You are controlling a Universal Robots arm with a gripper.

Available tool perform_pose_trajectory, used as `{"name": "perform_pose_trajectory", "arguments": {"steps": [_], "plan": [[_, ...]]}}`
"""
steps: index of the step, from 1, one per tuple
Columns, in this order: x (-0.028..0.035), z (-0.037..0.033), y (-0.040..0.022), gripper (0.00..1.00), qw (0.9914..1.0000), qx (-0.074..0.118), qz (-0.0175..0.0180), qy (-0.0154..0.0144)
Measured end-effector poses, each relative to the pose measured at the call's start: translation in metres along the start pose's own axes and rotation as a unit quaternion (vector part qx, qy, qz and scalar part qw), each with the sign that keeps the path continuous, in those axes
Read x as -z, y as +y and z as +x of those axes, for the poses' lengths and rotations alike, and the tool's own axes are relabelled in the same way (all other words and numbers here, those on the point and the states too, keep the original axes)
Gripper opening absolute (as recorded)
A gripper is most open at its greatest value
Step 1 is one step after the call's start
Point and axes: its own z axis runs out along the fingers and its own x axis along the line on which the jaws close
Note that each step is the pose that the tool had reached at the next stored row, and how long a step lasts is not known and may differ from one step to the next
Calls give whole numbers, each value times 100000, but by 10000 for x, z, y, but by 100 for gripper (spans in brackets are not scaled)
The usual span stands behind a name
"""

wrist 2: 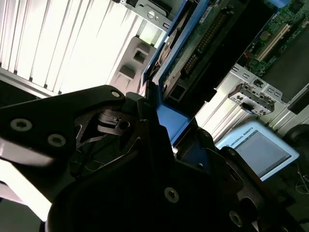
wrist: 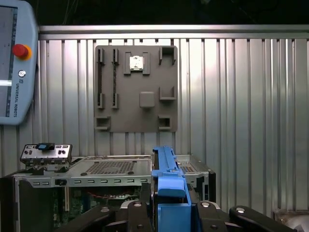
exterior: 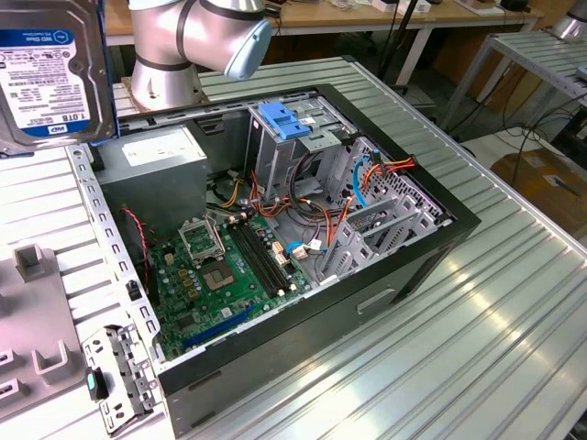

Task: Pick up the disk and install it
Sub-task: 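Pick up the disk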

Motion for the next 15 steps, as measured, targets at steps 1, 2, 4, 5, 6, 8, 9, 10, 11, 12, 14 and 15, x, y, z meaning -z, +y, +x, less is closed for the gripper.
{"name": "perform_pose_trajectory", "arguments": {"steps": [1, 2, 4, 5, 6, 8, 9, 10, 11, 12, 14, 15], "plan": [[0, 0, -39, 37, 100000, 3, -3, 3], [0, -1, -103, 37, 100000, 1, -4, 2], [-1, -2, -200, 37, 100000, 1, -1, -1], [-1, -2, -223, 37, 100000, 2, -4, 2], [-2, -1, -239, 37, 100000, 1, -5, 2], [-3, 19, -259, 37, 100000, 4, -1, 3], [-3, 34, -266, 37, 100000, 2, -3, 3], [-4, 53, -270, 37, 100000, 2, 1, 0], [-5, 67, -273, 37, 100000, 3, 1, -1], [-5, 81, -278, 37, 100000, 1, -3, 1], [-7, 107, -289, 37, 100000, 0, -2, 1], [-8, 122, -297, 37, 100000, 0, -3, 3]]}}
